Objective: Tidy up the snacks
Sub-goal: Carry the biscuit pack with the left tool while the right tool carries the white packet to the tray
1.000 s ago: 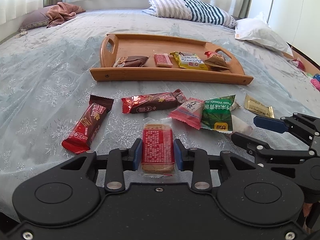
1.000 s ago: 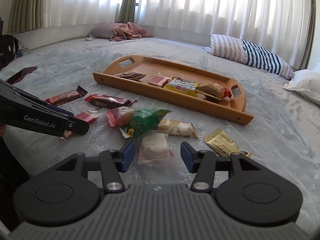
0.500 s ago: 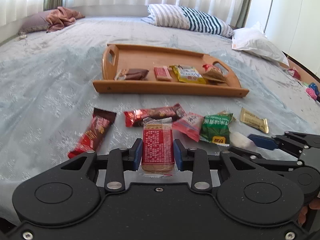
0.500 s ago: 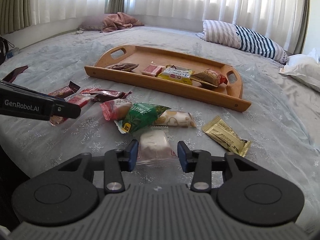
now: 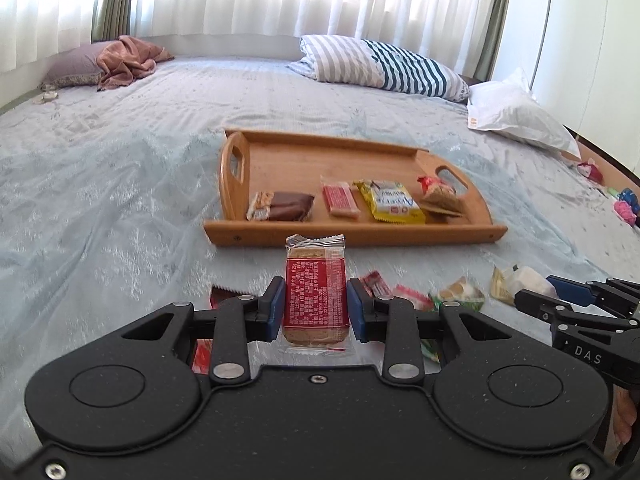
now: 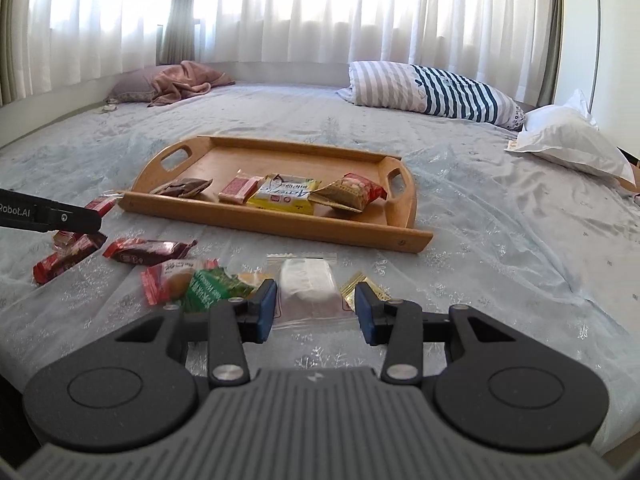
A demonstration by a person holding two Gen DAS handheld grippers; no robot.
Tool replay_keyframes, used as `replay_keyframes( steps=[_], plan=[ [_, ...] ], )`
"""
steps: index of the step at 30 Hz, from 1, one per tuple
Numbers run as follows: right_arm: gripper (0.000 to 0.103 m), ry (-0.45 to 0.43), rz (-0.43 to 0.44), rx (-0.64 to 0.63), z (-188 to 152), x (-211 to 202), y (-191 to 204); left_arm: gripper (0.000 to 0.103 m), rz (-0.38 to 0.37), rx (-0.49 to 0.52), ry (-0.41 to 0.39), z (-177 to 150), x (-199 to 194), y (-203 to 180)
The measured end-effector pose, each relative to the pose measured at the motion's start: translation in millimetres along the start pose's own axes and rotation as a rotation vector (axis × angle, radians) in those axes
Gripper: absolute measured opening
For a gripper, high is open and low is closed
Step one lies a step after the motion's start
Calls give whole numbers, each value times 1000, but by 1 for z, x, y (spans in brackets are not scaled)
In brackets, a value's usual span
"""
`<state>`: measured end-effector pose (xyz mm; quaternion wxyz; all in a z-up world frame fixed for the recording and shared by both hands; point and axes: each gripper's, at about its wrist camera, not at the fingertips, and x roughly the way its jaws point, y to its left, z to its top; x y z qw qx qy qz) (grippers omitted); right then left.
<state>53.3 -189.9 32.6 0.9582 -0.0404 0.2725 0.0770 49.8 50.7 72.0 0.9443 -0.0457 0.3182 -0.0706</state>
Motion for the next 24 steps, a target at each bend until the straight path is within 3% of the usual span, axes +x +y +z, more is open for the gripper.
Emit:
replay_keyframes(
  steps=[10,24],
  plan=[
    [46,-25,-10,94,40,35,-27,31,23,2,-50,57,27,13],
    [46,-1,43,194,87,102,-50,31,75,-9,7,110,106,19]
  ],
)
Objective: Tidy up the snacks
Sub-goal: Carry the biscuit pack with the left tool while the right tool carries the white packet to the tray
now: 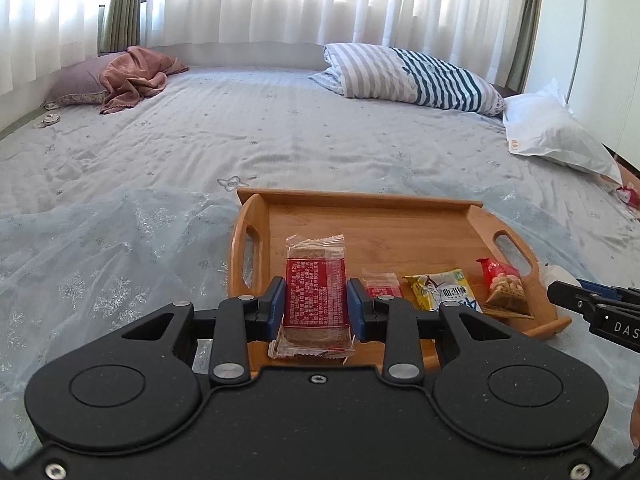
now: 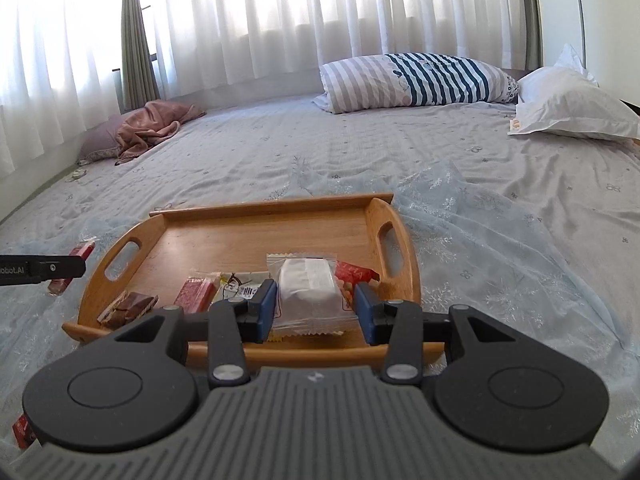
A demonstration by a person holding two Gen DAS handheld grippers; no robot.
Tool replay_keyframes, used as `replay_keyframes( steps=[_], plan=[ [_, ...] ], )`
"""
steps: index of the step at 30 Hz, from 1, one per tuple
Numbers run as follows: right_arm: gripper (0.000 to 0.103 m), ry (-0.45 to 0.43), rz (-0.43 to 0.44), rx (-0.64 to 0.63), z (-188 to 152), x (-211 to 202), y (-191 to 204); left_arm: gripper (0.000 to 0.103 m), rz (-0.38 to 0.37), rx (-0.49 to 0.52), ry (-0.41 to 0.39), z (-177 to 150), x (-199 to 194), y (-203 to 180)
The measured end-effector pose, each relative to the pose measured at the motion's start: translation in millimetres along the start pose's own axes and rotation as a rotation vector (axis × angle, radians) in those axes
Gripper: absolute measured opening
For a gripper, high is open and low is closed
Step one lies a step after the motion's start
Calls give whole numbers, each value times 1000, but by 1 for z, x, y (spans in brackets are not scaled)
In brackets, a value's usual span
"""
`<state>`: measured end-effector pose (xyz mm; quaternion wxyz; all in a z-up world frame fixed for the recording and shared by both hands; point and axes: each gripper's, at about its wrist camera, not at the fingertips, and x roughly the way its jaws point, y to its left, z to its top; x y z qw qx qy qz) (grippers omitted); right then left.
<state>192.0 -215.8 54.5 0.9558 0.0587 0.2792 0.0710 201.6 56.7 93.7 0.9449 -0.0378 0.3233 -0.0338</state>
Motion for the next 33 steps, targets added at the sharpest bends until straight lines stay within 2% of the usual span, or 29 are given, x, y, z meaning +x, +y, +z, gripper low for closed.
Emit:
replay_keyframes(
  steps=[11,25,28,33],
  plan=[
    [46,68,2,44,29,63,3,31,53,-1,73,23,63,-5],
    [47,152,17,94,39,123,11,31,85,-11,144,27,114,-2],
    [47,159,-4,72,35,131,17,31,91,-9,157,24,121,-2],
    [47,153,-94,6,29,140,29,31,97,-9,165,22,128,-2]
  ],
)
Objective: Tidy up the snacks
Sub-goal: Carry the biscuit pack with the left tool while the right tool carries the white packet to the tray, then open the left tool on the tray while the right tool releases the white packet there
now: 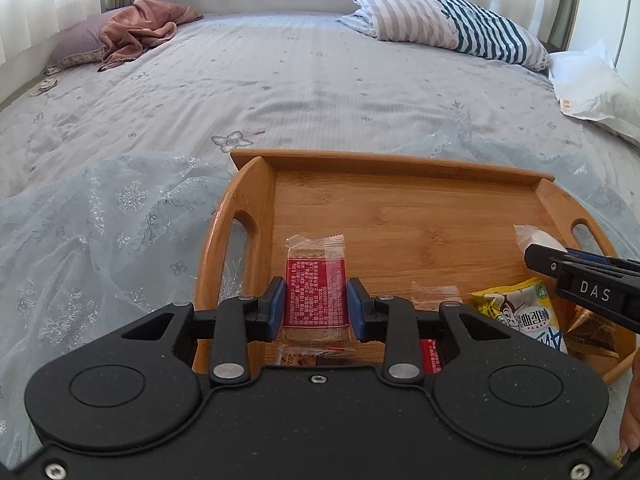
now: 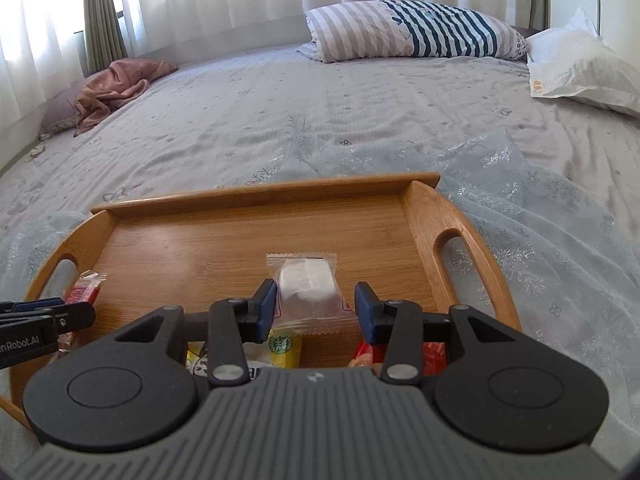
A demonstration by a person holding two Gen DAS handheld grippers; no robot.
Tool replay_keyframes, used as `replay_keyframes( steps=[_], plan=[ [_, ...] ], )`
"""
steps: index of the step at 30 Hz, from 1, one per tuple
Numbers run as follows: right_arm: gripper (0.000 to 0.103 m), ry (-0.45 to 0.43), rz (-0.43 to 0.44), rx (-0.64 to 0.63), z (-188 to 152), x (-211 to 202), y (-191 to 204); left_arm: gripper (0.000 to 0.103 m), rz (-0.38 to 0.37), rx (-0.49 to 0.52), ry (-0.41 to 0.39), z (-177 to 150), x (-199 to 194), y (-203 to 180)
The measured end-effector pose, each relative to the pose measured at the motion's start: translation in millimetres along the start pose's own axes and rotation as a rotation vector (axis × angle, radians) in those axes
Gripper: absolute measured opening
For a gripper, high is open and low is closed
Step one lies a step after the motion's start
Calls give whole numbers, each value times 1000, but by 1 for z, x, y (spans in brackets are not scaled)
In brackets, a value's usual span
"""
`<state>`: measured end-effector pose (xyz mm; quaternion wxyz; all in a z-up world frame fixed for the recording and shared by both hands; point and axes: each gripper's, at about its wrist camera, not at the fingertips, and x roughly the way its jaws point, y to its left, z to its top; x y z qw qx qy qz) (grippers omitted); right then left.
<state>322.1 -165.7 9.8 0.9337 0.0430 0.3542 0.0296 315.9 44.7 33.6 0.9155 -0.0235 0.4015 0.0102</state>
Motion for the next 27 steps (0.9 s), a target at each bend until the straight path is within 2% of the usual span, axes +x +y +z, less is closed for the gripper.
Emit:
replay_keyframes(
  steps=[3,9,27],
  plan=[
    [47,-9,-38,-34,-3,2,8,31,3,6,3,-1,3,-2],
    [47,-6,-48,-48,-6,4,12,31,5,6,12,-2,8,-2],
    [47,13,-31,-27,-7,9,9,31,12,20,7,-3,10,-3]
  ],
)
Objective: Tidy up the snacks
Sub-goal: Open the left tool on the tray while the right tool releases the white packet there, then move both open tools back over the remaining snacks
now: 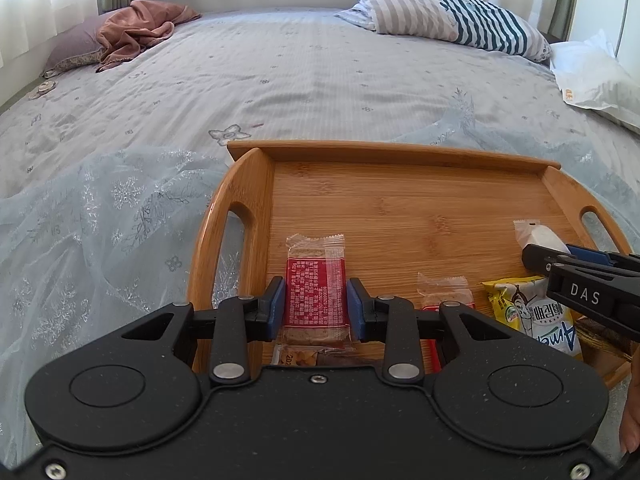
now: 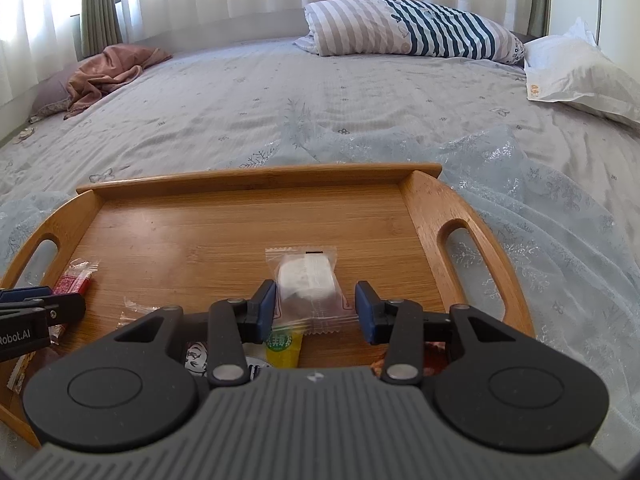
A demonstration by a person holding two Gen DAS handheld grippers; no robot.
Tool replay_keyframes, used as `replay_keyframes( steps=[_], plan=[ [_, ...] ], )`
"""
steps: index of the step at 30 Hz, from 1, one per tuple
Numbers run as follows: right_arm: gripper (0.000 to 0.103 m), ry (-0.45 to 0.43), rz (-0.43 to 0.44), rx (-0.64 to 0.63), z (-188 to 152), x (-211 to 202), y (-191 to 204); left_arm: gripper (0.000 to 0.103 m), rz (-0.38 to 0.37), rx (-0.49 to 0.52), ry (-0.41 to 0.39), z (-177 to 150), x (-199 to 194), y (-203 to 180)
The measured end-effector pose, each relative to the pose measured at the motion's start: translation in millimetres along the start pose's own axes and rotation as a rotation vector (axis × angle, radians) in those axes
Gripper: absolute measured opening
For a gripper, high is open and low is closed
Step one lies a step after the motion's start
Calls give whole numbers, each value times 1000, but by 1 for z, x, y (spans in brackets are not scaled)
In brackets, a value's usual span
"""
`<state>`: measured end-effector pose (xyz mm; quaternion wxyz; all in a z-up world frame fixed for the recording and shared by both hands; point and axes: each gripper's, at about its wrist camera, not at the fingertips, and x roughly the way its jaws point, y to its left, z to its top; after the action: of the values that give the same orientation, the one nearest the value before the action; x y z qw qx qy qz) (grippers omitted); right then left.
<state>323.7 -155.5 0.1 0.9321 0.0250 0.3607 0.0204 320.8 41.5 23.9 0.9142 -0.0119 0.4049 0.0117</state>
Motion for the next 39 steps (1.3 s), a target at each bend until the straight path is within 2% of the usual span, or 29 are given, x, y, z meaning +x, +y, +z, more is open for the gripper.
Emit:
replay_keyframes(
  steps=[12,14,16,17,20,22,24,31,36,39],
  plan=[
    [49,0,10,9,1,0,-4,32,2,-2,6,1,-2,1],
    [54,-8,15,10,1,-2,-5,33,1,-3,0,2,-5,2],
    [56,-20,21,7,2,-7,-5,40,0,2,-14,2,-11,2],
    [61,-27,23,5,2,-10,-5,42,-2,5,-19,2,-14,2],
    [63,-48,31,2,3,-20,-7,51,-17,14,-28,1,-27,3],
    [67,-65,39,0,3,-29,-9,67,-30,19,-44,-1,-39,4],
    [68,-80,48,-3,3,-39,-13,77,-36,25,-64,-4,-52,5],
    [78,-147,75,-55,-10,-80,-24,89,-61,52,-125,-26,-99,10],
    [84,-192,96,-84,-25,-110,-34,93,-73,65,-162,-52,-134,16],
    [87,-210,107,-90,-36,-124,-39,99,-89,63,-185,-69,-150,20]
  ],
)
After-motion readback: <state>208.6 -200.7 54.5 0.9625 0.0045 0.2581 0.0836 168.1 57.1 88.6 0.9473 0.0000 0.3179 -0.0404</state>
